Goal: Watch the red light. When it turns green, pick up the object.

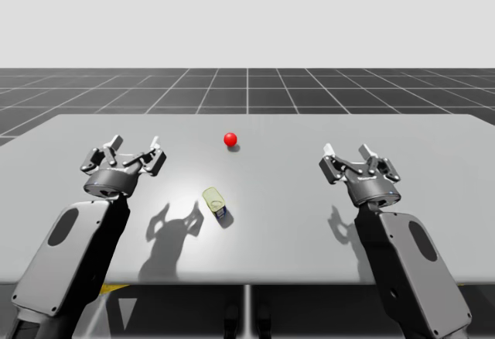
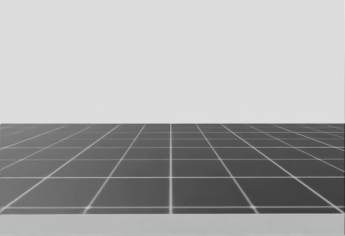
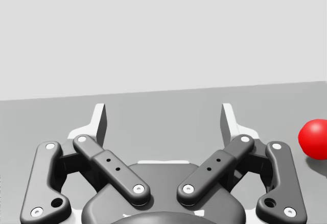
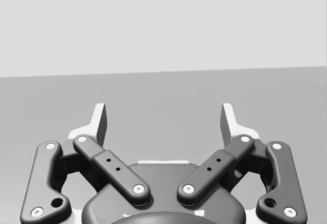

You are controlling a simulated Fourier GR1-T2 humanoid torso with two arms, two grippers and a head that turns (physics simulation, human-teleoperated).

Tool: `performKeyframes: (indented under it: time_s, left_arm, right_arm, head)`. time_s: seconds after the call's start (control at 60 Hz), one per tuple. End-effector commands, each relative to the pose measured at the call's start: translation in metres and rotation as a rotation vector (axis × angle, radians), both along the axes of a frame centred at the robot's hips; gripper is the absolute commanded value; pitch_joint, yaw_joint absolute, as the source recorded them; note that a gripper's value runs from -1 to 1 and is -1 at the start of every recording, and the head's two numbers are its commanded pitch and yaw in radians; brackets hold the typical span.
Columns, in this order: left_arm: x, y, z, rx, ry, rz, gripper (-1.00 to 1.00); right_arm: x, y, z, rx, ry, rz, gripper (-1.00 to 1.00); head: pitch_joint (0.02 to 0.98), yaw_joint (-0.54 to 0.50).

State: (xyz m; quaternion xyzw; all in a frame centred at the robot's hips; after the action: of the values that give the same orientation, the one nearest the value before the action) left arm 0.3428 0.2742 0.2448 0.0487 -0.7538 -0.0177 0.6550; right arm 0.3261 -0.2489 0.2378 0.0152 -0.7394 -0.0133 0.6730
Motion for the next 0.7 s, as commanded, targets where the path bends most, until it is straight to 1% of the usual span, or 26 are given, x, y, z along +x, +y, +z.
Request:
performKeyframes:
  time_s: [0.017, 0.117, 0.217, 0.35, 0.417, 0.483, 0.5, 0.7]
  left_arm:
    - [0.0042, 0.0022, -0.0051, 0.006, 0.014, 0.0, -1.0]
    - [0.0039, 0.0025, -0.0049, 0.004, 0.014, -0.001, -1.0]
    - [0.0039, 0.0028, -0.0049, 0.005, 0.015, 0.0, -1.0]
    - [0.004, 0.0027, -0.005, 0.008, 0.018, -0.002, -1.0]
    - [0.0043, 0.0027, -0.0054, 0.013, 0.019, -0.002, -1.0]
    - [0.0046, 0.0027, -0.0055, 0.016, 0.021, -0.003, -1.0]
    - [0.0047, 0.0026, -0.0056, 0.018, 0.021, -0.003, -1.0]
    - [0.0053, 0.0021, -0.0062, 0.028, 0.025, -0.009, -1.0]
  right_arm:
    - [0.0009, -0.0004, -0.0047, 0.02, 0.011, 0.0, -1.0]
    - [0.0026, -0.001, -0.0038, 0.034, 0.002, 0.024, -1.0]
    - [0.0035, -0.0036, -0.0024, 0.026, 0.004, 0.013, -1.0]
    - [0.0041, -0.0037, -0.0029, 0.018, 0.006, 0.005, -1.0]
    - [0.0046, -0.0032, -0.0031, 0.012, 0.006, 0.002, -1.0]
    - [0.005, -0.0032, -0.0031, 0.009, 0.006, 0.0, -1.0]
    - [0.0051, -0.0033, -0.0029, 0.008, 0.005, -0.001, -1.0]
    - [0.0053, -0.0023, -0.0028, 0.003, 0.006, 0.0, -1.0]
  head:
    - [0.079, -0.01]
    - [0.09, -0.01]
    - [0.134, -0.01]
    - [0.225, -0.01]
    - [0.29, 0.0]
    - [0.326, 0.0]
    - [0.35, 0.0]
    - [0.472, 0.02]
